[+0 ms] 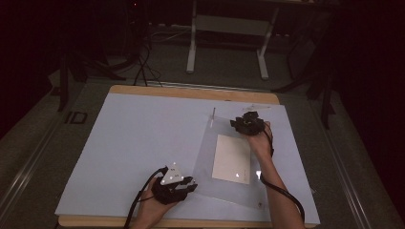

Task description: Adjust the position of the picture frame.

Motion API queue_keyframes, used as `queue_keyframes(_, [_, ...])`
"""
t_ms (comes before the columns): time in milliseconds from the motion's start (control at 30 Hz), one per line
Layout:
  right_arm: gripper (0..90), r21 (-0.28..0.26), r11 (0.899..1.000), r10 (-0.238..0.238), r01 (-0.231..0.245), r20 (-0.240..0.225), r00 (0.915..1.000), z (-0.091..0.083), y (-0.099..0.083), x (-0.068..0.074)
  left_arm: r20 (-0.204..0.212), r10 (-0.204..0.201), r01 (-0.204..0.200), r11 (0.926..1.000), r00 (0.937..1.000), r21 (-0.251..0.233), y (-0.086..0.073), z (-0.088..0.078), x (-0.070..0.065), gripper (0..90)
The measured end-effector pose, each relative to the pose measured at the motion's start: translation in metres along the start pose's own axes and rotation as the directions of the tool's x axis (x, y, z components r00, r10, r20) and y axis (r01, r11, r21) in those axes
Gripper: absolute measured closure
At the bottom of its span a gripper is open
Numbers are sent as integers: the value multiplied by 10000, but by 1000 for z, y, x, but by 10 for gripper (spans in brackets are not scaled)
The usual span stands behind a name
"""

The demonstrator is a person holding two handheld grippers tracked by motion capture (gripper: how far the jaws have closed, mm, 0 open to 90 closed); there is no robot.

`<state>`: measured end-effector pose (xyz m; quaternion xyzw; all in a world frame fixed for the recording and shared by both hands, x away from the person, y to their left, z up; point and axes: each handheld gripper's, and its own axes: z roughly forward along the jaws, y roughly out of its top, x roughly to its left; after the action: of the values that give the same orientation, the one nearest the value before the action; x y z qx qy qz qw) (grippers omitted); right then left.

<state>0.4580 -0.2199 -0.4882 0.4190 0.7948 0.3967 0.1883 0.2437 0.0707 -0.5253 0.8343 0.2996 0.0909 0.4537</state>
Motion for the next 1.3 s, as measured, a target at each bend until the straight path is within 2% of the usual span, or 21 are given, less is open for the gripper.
queue_keyframes(133, [656, -7, 10000, -21, 21, -1, 10000, 4, 1, 1, 50, 87, -88, 9998, 9999, 180, -1, 9, -3, 689])
queue_keyframes(200, [668, 47, 9999, -116, 117, -11, 9999, 8, 3, 3, -142, 156, -154, 9997, 9998, 202, -1, 13, -7, 708])
queue_keyframes(333, [676, 42, 9997, -231, 231, -78, 9997, 15, 8, 6, -319, -93, 99, 9998, 9994, 180, -2, 14, -4, 816])
queue_keyframes(433, [707, 58, 9993, -357, 357, -58, 9993, 23, 13, 10, -626, 258, -246, 9995, 9977, 194, -2, 14, -7, 837])
queue_keyframes(700, [717, 63, 9987, -509, 510, -168, 9986, 44, 29, 18, -824, 224, -214, 9997, 9963, 125, -2, 15, -10, 813])
queue_keyframes(900, [716, 87, 9992, -394, 396, -268, 9989, 66, 38, 23, -1029, 228, -224, 9997, 9944, 55, -2, 16, -14, 782])
queue_keyframes(1000, [738, 272, 9989, -364, 371, -261, 9990, 78, 39, 25, -1159, 211, -206, 9998, 9930, 50, -2, 18, -15, 782])
queue_keyframes(1067, [781, 391, 9985, -370, 375, -117, 9992, 86, 37, 26, -1311, 268, -258, 9996, 9910, 95, -3, 18, -15, 798])
queue_keyframes(1133, [808, 492, 9984, -291, 288, 64, 9996, 92, 36, 27, -1264, 136, -130, 9999, 9919, 49, -3, 19, -14, 816])
queue_keyframes(1300, [836, 320, 9995, -66, 63, 76, 9999, 98, 34, 27, -1443, 162, -166, 9999, 9894, -15, -4, 20, -16, 815])
